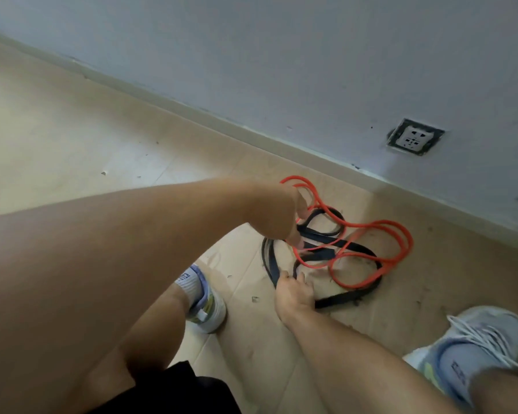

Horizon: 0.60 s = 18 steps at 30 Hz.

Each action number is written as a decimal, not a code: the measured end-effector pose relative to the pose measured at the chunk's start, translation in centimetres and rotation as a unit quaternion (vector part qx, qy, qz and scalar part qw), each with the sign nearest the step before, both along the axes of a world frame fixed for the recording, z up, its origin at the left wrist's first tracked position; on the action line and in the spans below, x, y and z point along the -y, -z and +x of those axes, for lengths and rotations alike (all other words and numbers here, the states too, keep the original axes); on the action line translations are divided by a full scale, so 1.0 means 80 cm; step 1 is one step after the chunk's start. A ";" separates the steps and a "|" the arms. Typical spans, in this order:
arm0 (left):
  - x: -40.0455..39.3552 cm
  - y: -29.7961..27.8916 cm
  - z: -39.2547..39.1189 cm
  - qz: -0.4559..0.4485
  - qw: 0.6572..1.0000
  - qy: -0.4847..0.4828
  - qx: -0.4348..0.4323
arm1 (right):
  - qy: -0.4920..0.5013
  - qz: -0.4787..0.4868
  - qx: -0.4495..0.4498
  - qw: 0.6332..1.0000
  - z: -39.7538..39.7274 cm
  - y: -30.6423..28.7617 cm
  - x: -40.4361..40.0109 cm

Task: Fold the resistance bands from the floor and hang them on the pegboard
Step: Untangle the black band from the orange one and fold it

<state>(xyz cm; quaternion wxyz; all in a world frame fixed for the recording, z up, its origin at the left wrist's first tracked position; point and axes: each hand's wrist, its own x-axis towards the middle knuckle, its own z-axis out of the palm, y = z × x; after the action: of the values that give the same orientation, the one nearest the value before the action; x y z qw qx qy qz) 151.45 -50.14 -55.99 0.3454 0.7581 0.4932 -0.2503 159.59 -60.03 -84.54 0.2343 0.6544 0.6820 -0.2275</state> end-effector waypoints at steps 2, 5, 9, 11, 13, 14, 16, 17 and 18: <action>0.004 0.014 -0.008 0.006 1.000 0.002 -0.008 | -0.008 -0.010 0.005 1.000 0.010 0.001 0.002; -0.009 0.015 -0.017 0.013 0.999 -0.031 0.003 | 0.033 -0.015 -0.076 0.996 0.026 -0.011 0.001; -0.019 0.013 -0.027 0.046 0.998 -0.036 -0.002 | 0.066 0.068 -0.265 0.959 0.036 -0.072 -0.035; -0.023 0.008 -0.032 0.085 0.996 -0.033 -0.007 | 0.062 0.112 -0.323 0.937 0.040 -0.118 -0.069; -0.024 0.001 -0.038 0.122 0.992 -0.043 -0.001 | 0.067 0.133 -0.381 0.912 0.047 -0.175 -0.103; -0.026 -0.002 -0.041 0.138 0.989 -0.051 0.006 | 0.064 0.135 -0.397 0.906 0.053 -0.205 -0.119; -0.024 -0.014 -0.043 0.162 0.983 -0.081 0.039 | 0.044 0.145 -0.407 0.901 0.068 -0.272 -0.141; -0.021 -0.021 -0.043 0.171 0.978 -0.097 0.070 | 0.026 0.151 -0.408 0.900 0.077 -0.306 -0.148; -0.018 -0.028 -0.042 0.179 0.971 -0.112 0.116 | 0.003 0.152 -0.415 0.897 0.084 -0.342 -0.151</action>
<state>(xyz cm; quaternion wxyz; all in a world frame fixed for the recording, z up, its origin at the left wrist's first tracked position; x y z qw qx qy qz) 148.13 -48.66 -53.73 0.2851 0.7714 0.5683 -0.0278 166.35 -47.98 -57.15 -0.1728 0.5305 0.7418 -0.3721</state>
